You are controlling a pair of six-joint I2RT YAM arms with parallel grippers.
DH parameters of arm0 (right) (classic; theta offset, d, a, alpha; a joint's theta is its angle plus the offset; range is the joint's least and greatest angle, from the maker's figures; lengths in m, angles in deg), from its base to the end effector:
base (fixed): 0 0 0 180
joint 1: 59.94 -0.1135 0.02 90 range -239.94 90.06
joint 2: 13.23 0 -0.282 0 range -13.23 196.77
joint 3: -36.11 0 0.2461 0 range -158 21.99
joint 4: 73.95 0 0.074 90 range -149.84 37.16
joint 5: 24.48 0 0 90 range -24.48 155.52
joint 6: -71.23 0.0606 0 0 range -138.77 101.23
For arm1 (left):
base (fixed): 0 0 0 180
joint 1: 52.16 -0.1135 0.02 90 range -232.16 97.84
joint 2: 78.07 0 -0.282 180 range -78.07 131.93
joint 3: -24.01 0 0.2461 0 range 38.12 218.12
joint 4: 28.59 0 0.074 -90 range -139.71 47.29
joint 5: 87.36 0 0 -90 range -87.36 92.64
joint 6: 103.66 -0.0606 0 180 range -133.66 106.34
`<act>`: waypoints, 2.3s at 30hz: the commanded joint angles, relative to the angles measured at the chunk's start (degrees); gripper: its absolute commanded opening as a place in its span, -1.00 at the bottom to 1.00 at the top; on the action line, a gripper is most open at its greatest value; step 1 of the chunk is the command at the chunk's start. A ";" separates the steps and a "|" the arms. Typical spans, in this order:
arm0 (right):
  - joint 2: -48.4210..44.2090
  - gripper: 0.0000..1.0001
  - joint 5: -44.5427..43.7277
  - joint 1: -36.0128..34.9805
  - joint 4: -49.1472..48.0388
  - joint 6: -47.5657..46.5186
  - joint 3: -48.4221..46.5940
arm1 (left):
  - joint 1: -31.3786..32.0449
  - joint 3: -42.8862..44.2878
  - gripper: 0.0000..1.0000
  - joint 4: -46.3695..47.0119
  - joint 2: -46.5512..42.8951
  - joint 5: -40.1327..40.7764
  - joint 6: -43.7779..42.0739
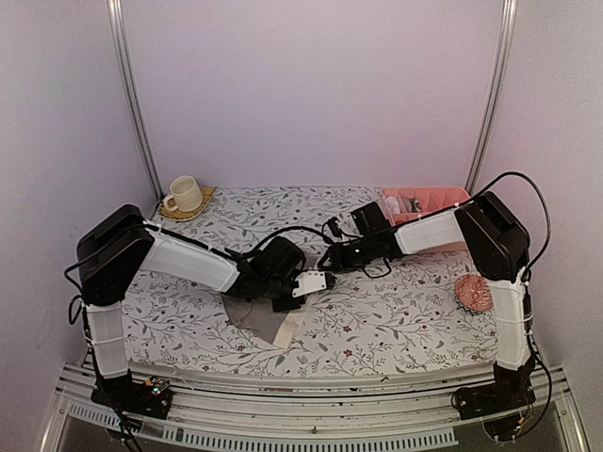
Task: Roll the underwear
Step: Pick up the underwear from the center of the board, then fold the underwear at the center of the board.
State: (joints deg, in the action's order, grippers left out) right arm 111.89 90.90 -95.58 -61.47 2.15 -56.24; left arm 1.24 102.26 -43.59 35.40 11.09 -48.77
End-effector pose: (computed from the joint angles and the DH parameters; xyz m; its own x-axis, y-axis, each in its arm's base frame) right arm 0.3748 0.3007 0.1195 -0.8147 -0.1871 -0.5489 -0.5147 0.6694 0.5357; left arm 0.2570 -0.3311 0.1273 0.0497 0.8873 -0.4585 0.8673 0.1893 0.4604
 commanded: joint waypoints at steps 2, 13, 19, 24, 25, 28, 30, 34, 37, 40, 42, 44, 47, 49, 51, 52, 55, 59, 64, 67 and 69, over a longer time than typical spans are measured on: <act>1.27 -0.72 -5.12 -1.16 4.43 -2.29 -2.06 | 0.47 -0.38 -0.28 -4.87 0.41 -1.61 0.92; -5.08 -0.96 0.69 0.09 1.57 -9.26 -4.50 | 0.47 2.83 -0.29 -4.94 2.72 0.73 1.44; -10.90 -0.96 11.54 -0.25 -4.07 -10.20 2.20 | 0.45 3.27 -0.29 -5.00 3.54 0.72 1.36; -12.08 -0.96 15.64 -1.89 -4.05 -9.76 4.49 | 0.47 3.36 -0.29 -4.65 3.78 1.22 1.48; -11.78 -0.96 15.92 -2.22 -3.66 -9.63 4.56 | 0.47 3.37 -0.29 -4.65 3.61 1.20 1.62; -10.77 -0.96 17.59 -3.21 -3.11 -9.52 4.94 | 0.49 3.15 -0.29 -4.65 3.07 1.22 1.79; -10.65 -0.96 19.37 -3.82 -3.84 -9.31 5.55 | 0.57 2.74 -0.29 -4.59 2.17 0.79 1.85; -10.86 -0.96 19.47 -4.82 -4.20 -9.31 5.60 | 0.56 1.37 -0.22 -4.22 -0.13 -1.08 1.80; -10.40 -0.96 18.00 -5.14 -2.84 -9.98 4.98 | 0.69 0.30 -0.02 -4.21 -3.70 -2.42 1.61; -9.93 -0.96 17.29 -5.19 -1.80 -11.00 4.78 | 0.69 -0.64 0.16 -4.21 -5.95 -2.94 1.07; -9.82 -0.96 16.95 -5.30 -1.33 -11.40 4.76 | 0.65 -1.29 0.24 -4.20 -7.14 -3.31 0.85; -9.81 -0.96 16.61 -5.55 -0.76 -11.84 4.61 | 0.65 -1.71 0.34 -4.40 -7.96 -3.90 0.84; -9.81 -0.96 15.86 -6.12 0.48 -12.88 4.30 | 0.65 -1.93 0.55 -5.80 -9.60 -5.49 0.92; -9.81 -0.95 15.42 -6.58 1.15 -13.69 4.23 | 0.56 -2.60 0.67 -6.34 -11.55 -6.50 0.65; -9.75 -0.95 15.15 -7.00 1.63 -14.21 4.32 | 0.56 -3.27 0.78 -7.46 -13.41 -7.35 0.37; -9.72 -0.95 15.01 -7.25 1.97 -14.50 4.40 | 0.45 -3.63 0.81 -8.20 -14.42 -7.68 0.24; -9.47 -0.95 14.25 -8.35 2.93 -15.89 4.58 | -0.46 -5.73 0.89 -9.95 -18.23 -9.14 -0.06; -9.07 -0.95 13.40 -10.05 4.21 -17.48 4.37 | -3.23 -8.99 0.91 -11.50 -23.29 -10.69 -0.46; -7.71 -0.95 11.07 -12.58 7.43 -20.17 3.04 | -10.05 -11.83 0.93 -11.98 -28.34 -11.27 -0.09; -6.57 -0.95 8.33 -14.70 10.13 -24.05 2.26 | -14.71 -11.98 0.96 -11.34 -29.66 -10.43 0.37; -5.77 -0.95 5.49 -15.93 11.80 -25.32 1.92 | -17.62 -11.66 0.97 -10.50 -29.20 -9.90 0.55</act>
State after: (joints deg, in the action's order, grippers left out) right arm 103.80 101.31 -108.85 -54.45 -18.28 -52.64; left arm -11.76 90.65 -54.69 7.05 0.75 -48.97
